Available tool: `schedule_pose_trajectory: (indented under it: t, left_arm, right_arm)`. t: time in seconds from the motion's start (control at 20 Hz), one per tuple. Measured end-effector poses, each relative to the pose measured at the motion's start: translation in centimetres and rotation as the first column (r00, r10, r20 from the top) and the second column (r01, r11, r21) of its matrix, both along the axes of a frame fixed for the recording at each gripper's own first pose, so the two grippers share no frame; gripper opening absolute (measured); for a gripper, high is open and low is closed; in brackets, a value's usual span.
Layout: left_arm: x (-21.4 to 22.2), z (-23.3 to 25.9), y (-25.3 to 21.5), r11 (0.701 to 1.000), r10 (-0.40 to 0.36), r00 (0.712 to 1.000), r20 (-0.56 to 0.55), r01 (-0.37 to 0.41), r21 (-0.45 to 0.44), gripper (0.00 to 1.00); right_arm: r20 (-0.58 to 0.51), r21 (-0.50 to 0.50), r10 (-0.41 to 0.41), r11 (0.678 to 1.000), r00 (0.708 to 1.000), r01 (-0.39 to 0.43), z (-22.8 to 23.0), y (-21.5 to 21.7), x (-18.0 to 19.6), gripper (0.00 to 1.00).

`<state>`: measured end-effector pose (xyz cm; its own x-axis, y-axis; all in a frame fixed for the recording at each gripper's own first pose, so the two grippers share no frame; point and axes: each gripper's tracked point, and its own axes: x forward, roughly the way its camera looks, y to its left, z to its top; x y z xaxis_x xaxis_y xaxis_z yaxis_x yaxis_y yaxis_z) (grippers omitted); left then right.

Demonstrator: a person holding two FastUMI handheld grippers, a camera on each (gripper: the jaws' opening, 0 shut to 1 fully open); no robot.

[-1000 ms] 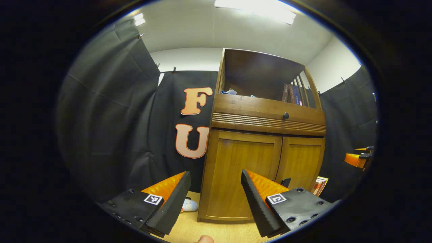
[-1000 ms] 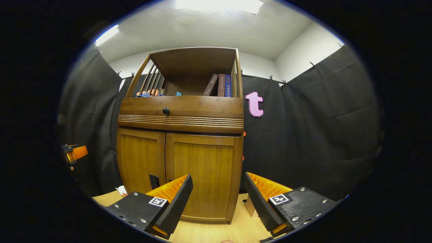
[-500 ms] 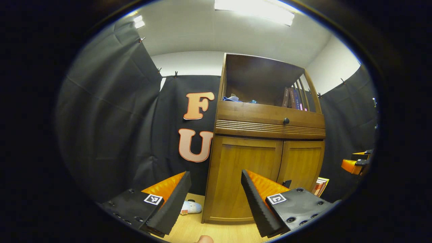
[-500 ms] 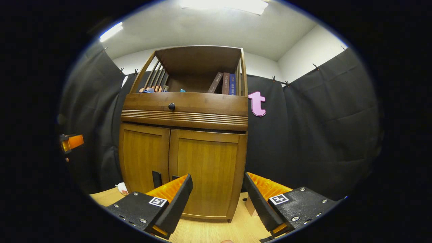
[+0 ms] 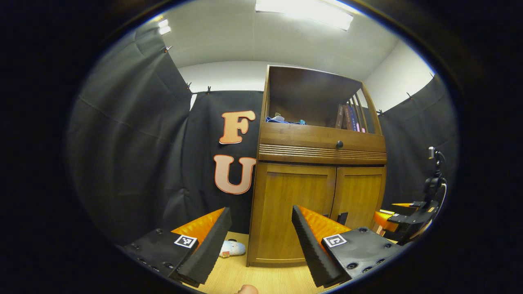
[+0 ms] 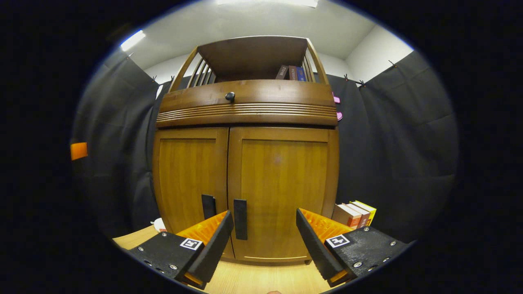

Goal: Open the right door of the double-door shoe cabinet with the right hand, and open the left door with the left hand.

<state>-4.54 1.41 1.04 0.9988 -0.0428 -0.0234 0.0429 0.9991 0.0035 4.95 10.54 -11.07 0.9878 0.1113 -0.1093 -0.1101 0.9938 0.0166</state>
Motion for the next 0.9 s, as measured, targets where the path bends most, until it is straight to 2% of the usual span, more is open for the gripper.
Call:
schedule_pose_trajectory:
  t: [0.05,0.15,0.25,0.3,0.4,0.45,0.5,0.55,0.6,0.65,0.7,0.75,0.8,0.85,0.9]
  left_arm:
    - [-0.3,0.0,0.1,1.0,-0.005,1.0,-0.002,0.005,-0.002,0.96]
    - [-0.8,-0.1,0.3,1.0,-0.021,1.0,-0.009,0.021,-0.005,0.94]
    - [-1.2,-0.1,0.8,1.0,-0.024,1.0,-0.014,0.024,0.004,0.96]
    - [-1.3,0.0,1.2,1.0,-0.02,1.0,-0.013,0.02,0.012,0.96]
    - [-1.4,0.0,1.9,1.0,-0.007,1.0,-0.01,0.007,0.018,0.94]
    - [-1.5,-0.2,2.1,1.0,-0.006,1.0,-0.011,0.006,0.009,0.99]
    - [-1.6,-0.2,2.2,1.0,-0.007,1.0,-0.013,0.007,-0.002,0.96]
    - [-1.6,-0.2,2.5,1.0,-0.006,1.0,-0.017,0.006,-0.006,0.96]
    - [-1.6,-0.3,3.0,1.0,-0.002,1.0,-0.017,0.002,-0.006,0.94]
    - [-1.5,-0.3,3.5,1.0,0.003,1.0,-0.019,-0.003,-0.001,0.96]
    - [-1.4,-0.5,3.8,1.0,0.011,1.0,-0.021,-0.011,0.003,0.96]
    - [-1.4,-0.6,4.2,1.0,0.018,1.0,-0.021,-0.018,0.006,0.96]
    - [-1.3,-0.6,4.3,1.0,0.024,1.0,-0.02,-0.024,0.007,0.96]
    - [-1.3,-0.6,4.7,0.999,0.033,0.999,-0.019,-0.033,0.007,0.96]
    - [-1.2,-0.6,5.0,0.999,0.041,0.999,-0.016,-0.041,0.009,0.96]
  right_arm:
    - [-0.005,0.0,0.006,1.0,1.0,-0.006,-0.9,0.8,0.9,0.94]
    - [-0.011,-0.004,-0.007,1.0,1.0,0.007,-2.5,1.6,2.8,0.94]
    - [-0.028,-0.005,-0.01,1.0,1.0,0.009,-4.4,2.3,4.6,0.94]
    - [-0.04,0.008,-0.011,1.0,0.999,0.011,-5.1,2.6,5.3,0.99]
    - [-0.074,0.045,-0.001,0.999,0.997,0.005,-6.9,3.3,6.6,0.94]
    - [-0.088,0.061,-0.001,0.998,0.996,0.006,-7.8,3.7,7.3,0.99]
    - [-0.097,0.071,0.0,0.997,0.995,0.006,-8.4,4.0,7.9,0.93]
    - [-0.104,0.074,-0.002,0.997,0.995,0.01,-9.0,4.2,8.7,0.92]
    - [-0.105,0.075,-0.006,0.997,0.994,0.014,-9.4,4.3,9.2,0.99]
    - [-0.105,0.08,-0.008,0.997,0.994,0.016,-9.6,4.4,9.6,0.98]
    - [-0.106,0.083,-0.012,0.996,0.994,0.021,-9.8,4.6,9.9,0.9]
    - [-0.111,0.09,-0.007,0.996,0.994,0.017,-10.0,4.8,10.1,0.96]
    - [-0.113,0.099,-0.001,0.995,0.994,0.012,-10.1,5.0,10.4,0.87]
    - [-0.117,0.102,0.005,0.995,0.993,0.007,-10.2,5.2,10.7,0.86]
    - [-0.123,0.104,0.015,0.995,0.992,-0.002,-10.5,5.4,10.9,0.79]
